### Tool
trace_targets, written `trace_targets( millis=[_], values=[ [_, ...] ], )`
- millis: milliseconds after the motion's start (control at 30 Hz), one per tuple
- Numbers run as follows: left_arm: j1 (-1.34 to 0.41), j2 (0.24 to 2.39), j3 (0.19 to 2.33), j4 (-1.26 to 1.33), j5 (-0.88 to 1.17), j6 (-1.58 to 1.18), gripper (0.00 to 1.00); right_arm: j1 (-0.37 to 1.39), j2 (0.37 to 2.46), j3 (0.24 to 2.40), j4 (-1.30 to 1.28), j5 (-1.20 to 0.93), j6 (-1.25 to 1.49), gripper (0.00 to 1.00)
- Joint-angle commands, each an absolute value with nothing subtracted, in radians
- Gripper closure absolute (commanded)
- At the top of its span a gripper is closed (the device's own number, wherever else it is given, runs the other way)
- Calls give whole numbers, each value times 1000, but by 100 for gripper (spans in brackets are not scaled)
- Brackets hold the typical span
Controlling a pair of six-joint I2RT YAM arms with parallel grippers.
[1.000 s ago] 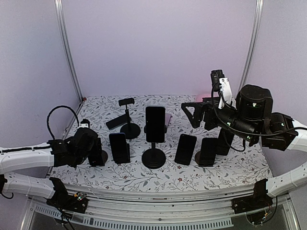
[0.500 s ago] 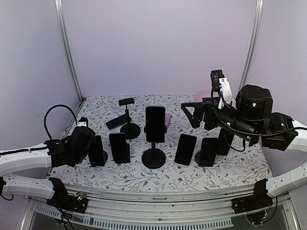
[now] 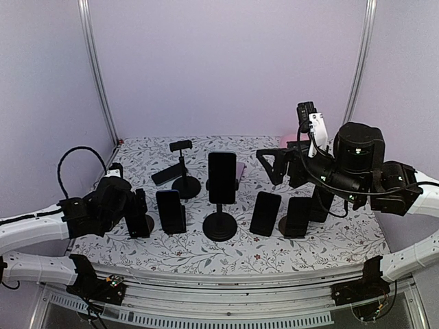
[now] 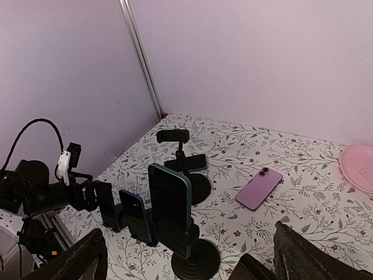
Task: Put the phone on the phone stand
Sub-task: Place the phone on the phone stand, then reset both arms
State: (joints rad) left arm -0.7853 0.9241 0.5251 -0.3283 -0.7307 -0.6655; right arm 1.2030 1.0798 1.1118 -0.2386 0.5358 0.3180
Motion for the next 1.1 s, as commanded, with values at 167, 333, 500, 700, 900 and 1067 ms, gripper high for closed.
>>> trace_targets(
  millis=[167,333,500,700,900,1067],
  values=[
    [-796,862,595,-344,-679,-630,3,1195,1088,1106,-226,532,324,1],
    [-796,843,626,-334,-626,-599,3,1187,1074,1080,-229,544,329,1],
    [-794,821,670,-331,-558,-564,3,1159,1027,1024,-235,555,342,1],
    [-794,792,714,-354,-505,-536,3,1110,913,924,-273,599,370,1],
    [-794,763,761,-396,-459,-508,3,1070,753,841,-370,660,405,1],
    [-793,725,766,-417,-476,-490,3,1067,594,808,-472,704,452,1]
  ],
)
